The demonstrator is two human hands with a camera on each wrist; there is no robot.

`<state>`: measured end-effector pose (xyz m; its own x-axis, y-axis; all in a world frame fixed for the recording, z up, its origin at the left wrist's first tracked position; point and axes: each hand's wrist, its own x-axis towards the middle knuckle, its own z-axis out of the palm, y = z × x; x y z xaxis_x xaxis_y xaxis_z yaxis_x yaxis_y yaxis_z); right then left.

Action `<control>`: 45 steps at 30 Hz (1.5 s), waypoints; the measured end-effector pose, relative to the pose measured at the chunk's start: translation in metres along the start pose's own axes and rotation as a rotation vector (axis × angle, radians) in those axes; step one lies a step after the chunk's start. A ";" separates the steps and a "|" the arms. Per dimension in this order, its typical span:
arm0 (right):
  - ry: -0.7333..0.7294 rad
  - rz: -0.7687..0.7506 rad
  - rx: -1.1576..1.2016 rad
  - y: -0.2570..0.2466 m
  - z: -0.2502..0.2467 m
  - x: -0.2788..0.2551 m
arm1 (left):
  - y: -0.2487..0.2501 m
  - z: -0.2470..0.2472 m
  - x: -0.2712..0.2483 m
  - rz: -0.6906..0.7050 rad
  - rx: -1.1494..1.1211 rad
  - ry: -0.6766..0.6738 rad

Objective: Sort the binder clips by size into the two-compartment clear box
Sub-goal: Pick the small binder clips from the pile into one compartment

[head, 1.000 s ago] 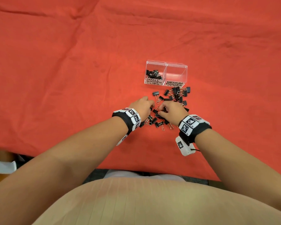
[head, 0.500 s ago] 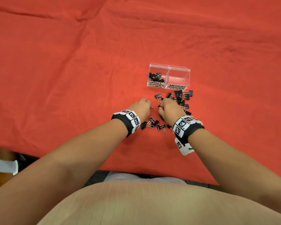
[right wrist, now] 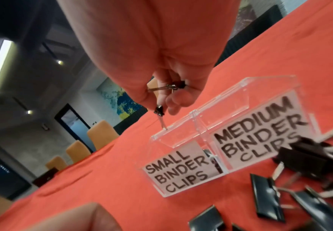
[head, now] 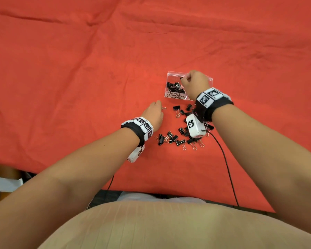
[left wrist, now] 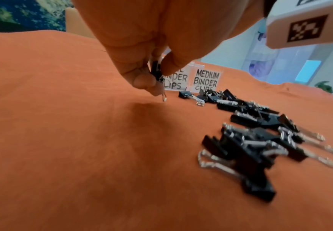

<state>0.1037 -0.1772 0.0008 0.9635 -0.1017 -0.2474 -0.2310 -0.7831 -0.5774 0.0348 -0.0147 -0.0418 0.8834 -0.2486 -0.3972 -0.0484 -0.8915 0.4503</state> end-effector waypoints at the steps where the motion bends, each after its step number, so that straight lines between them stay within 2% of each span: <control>1: -0.005 -0.012 -0.028 -0.003 0.000 0.003 | 0.003 -0.002 0.001 0.007 -0.024 0.012; 5: -0.046 -0.057 -0.051 -0.005 0.003 0.004 | 0.022 -0.020 0.008 0.045 -0.090 0.093; 11: 0.049 -0.025 0.056 0.016 -0.006 -0.025 | 0.049 -0.046 0.038 0.086 -0.091 0.145; 18: -0.178 -0.046 -0.059 0.054 0.020 -0.088 | 0.056 -0.051 0.057 0.087 -0.043 0.055; 23: -0.362 -0.229 -0.160 0.071 0.044 -0.121 | 0.046 -0.041 0.025 0.195 -0.045 0.086; 26: -0.404 -0.276 -0.208 0.075 0.053 -0.125 | 0.027 -0.026 0.001 0.246 0.041 -0.073; 29: -0.368 -0.298 -0.255 0.074 0.056 -0.121 | 0.004 -0.009 -0.019 0.244 0.179 -0.246; 33: -0.338 -0.275 -0.267 0.070 0.056 -0.112 | -0.011 0.012 -0.038 0.211 0.230 -0.317; 40: -0.169 -0.169 -0.180 0.070 0.044 -0.104 | -0.016 0.013 -0.038 0.191 0.078 -0.226; 45: -0.094 -0.130 -0.137 0.062 0.043 -0.105 | -0.021 0.000 -0.023 0.058 -0.024 -0.077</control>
<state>-0.0180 -0.1893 -0.0424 0.9657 0.0581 -0.2533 -0.0791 -0.8627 -0.4996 0.0158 0.0097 -0.0425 0.8410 -0.3290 -0.4296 -0.0867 -0.8656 0.4932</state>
